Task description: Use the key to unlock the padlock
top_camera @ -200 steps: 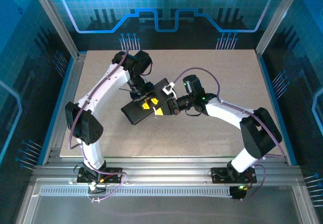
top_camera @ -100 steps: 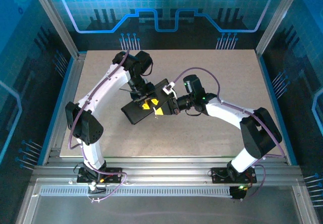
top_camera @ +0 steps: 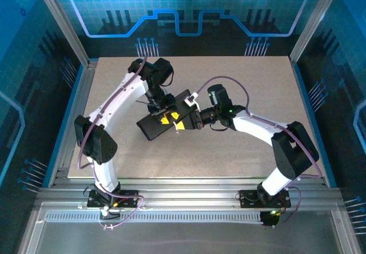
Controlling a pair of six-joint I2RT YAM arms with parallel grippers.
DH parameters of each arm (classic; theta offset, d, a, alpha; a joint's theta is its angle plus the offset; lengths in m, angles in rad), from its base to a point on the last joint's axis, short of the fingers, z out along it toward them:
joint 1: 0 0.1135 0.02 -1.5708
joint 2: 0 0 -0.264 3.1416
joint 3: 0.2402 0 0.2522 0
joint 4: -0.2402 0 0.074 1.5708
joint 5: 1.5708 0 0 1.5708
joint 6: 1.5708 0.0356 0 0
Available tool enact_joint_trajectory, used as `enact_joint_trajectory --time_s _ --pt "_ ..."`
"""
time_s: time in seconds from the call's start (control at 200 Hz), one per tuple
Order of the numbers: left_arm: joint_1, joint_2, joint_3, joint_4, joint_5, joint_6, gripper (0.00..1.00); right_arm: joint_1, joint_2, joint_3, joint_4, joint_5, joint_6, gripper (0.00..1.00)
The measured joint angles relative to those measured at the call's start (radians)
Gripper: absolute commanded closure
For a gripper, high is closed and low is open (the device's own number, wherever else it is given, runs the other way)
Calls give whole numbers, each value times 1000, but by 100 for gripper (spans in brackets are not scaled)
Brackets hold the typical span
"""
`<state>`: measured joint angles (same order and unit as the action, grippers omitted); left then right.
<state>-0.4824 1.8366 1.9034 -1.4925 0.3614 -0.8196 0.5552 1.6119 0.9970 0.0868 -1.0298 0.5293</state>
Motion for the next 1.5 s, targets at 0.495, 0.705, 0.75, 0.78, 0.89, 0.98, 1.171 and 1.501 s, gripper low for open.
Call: enact_joint_trajectory --time_s 0.495,0.705,0.75,0.78,0.89,0.98,1.171,1.501 --pt "13 0 -31 38 -2 -21 95 0 36 -11 141 35 108 100" --pt "17 -12 -73 88 -1 -64 95 0 42 -48 261 84 211 100" --pt "19 -18 -80 101 -2 -72 95 1 42 -58 293 95 229 99" --pt "22 -22 -87 111 -1 -81 95 2 42 -63 310 103 239 98" --pt "35 -42 -110 138 -1 -113 95 8 42 -70 346 135 255 93" --pt "48 -64 -138 164 12 -135 95 10 39 -84 380 154 257 85" --pt "78 -97 -175 157 40 -156 95 -21 -50 -135 359 233 206 74" --pt "103 -123 -206 155 44 -222 95 60 -238 -184 105 410 -186 70"
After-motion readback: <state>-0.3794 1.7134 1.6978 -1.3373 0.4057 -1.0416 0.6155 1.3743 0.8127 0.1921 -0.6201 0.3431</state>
